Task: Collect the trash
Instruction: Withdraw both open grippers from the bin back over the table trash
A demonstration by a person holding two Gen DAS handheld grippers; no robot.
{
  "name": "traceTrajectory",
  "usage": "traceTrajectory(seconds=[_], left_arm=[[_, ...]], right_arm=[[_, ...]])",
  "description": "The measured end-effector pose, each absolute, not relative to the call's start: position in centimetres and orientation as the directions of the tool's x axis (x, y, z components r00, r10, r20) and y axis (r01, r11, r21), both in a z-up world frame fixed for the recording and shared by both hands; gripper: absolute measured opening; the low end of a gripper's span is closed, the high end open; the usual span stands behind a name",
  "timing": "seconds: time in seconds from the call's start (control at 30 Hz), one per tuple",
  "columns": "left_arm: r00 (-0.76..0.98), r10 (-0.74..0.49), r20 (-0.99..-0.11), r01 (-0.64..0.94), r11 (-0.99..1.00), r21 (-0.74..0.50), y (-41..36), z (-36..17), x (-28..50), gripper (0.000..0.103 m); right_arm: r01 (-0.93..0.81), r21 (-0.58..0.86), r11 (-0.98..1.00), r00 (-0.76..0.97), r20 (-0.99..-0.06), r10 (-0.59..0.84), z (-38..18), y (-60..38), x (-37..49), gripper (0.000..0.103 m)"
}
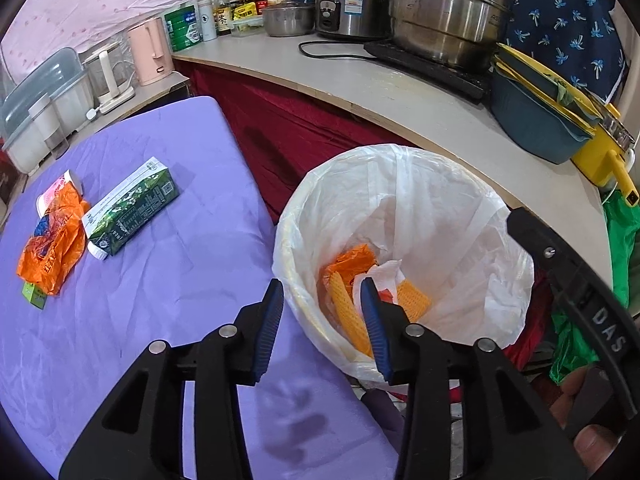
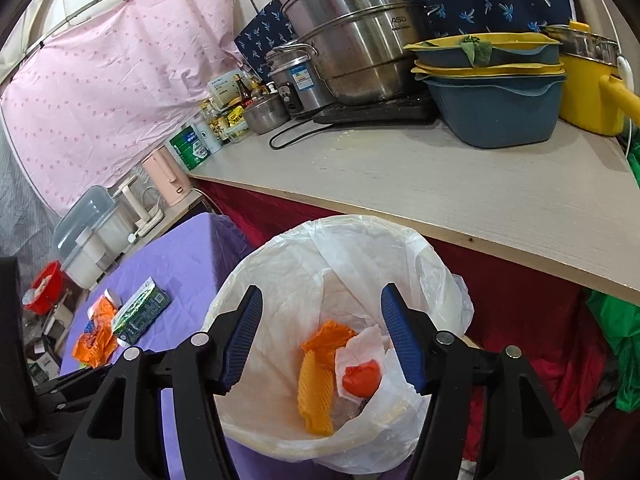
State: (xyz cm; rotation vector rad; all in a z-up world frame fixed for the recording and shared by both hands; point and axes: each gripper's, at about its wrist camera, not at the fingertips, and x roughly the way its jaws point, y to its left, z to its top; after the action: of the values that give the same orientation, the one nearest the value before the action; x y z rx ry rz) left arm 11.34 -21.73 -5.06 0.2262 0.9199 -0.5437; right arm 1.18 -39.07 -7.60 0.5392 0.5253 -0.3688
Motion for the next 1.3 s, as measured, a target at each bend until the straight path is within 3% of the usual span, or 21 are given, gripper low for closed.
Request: traceTrajectory(seconds=[0.6,1.07,1.3], left_arm=[[0.519,-0.323,-0.792,0.445,0.893,-0.073,-14.9,-4.1,13.1,0.046],[0.576,-0.249,-0.779,0.33,0.942,-0.056,-4.5,-1.4,16.2,0.064],[0.576,-0.202,-0.792,0.236,0.969,-0.075,0.6,-1.7,19.4,0.065]], right_arm=[[0.387,0.356,0.851,0.821,-0.553,-0.142,-5.5,-33.7,3.0,0.063],[0.287,0.335,0.897,0.822,-0.567,-0.051,-3.3,-25.0,7.5,0.063],[0.233,0.324,0.917,0.806,-0.593,0.004,-3.7,-21.2,10.8,0.067]])
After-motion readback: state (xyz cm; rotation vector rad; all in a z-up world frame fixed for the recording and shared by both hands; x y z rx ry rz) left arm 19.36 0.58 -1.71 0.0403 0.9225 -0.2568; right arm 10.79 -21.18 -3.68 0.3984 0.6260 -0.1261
